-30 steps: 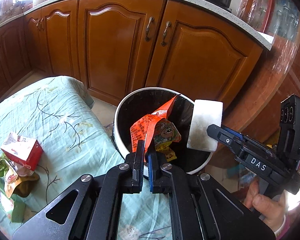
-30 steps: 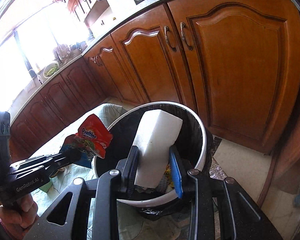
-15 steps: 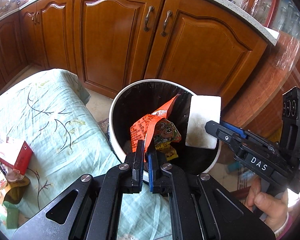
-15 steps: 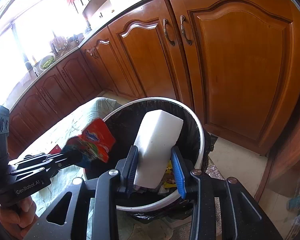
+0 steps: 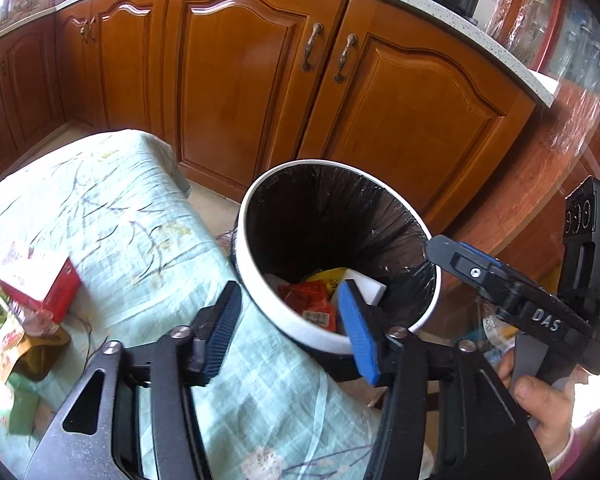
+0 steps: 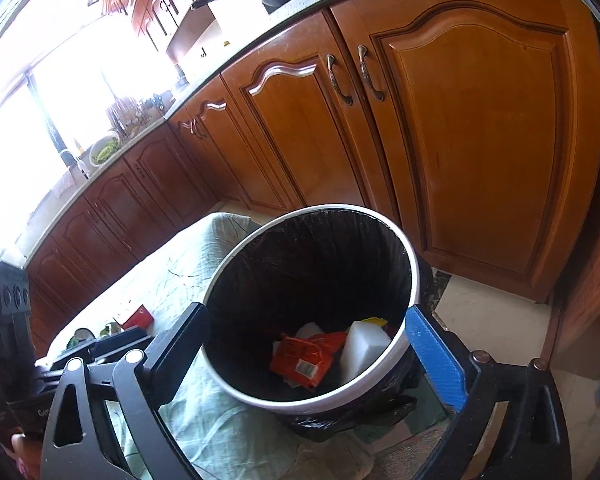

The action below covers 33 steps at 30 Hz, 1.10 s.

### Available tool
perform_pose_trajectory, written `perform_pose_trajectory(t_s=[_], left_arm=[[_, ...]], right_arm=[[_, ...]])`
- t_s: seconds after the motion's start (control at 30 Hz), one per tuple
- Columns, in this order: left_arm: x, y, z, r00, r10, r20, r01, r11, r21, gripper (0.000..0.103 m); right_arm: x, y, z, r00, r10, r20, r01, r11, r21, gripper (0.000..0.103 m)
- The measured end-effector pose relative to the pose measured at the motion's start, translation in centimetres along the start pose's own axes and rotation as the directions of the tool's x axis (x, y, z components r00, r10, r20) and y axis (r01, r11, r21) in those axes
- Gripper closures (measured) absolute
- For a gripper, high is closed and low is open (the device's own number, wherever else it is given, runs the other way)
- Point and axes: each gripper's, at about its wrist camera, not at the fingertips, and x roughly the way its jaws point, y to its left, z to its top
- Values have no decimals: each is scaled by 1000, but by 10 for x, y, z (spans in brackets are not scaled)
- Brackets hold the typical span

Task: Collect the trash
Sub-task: 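Carry the orange bag and foam block over the bin and open both tools, then move both tools back to the table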

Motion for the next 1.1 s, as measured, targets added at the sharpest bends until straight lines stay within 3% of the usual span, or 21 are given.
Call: perform_pose_trajectory(t_s=[0.17,0.5,1.1], left_arm=[[-23,19,-24,1000,15,25,-14,998,-59,35],[-65,70,-67,995,90,50,-80,980,-184,34],[-121,156,-127,977,208,50,-177,916,-360,34]], right_arm=[[-3,14,-13,999,46,-3,-46,999,11,3],[4,59,-42,987,146,-65,-147,989,-13,3],[32,137,-77,956,233,-181,-260,955,-144,3]])
